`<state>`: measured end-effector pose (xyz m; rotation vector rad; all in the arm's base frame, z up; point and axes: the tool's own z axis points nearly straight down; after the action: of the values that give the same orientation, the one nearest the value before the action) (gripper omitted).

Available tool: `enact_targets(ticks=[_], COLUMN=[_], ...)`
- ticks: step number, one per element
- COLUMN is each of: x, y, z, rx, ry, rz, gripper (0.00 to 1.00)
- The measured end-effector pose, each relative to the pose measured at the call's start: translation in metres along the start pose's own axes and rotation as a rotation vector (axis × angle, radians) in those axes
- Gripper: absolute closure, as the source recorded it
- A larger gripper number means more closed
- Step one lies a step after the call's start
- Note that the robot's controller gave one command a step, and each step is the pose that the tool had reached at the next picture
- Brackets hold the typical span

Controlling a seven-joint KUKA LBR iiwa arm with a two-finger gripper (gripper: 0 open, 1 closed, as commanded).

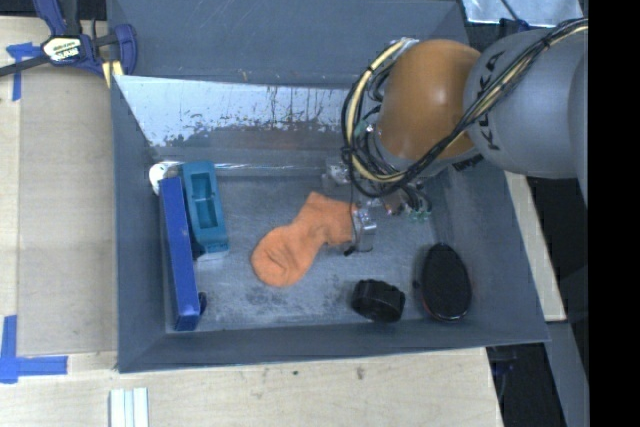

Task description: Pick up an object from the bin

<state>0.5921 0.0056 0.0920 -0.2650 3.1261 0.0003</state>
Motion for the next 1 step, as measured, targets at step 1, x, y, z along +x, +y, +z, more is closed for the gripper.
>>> enact_targets(ticks=[1], x=[0.0000], y=[0.0000], z=[0.0000], rx=[0.000], ry=[0.000], rz=[0.000], gripper=[1.00])
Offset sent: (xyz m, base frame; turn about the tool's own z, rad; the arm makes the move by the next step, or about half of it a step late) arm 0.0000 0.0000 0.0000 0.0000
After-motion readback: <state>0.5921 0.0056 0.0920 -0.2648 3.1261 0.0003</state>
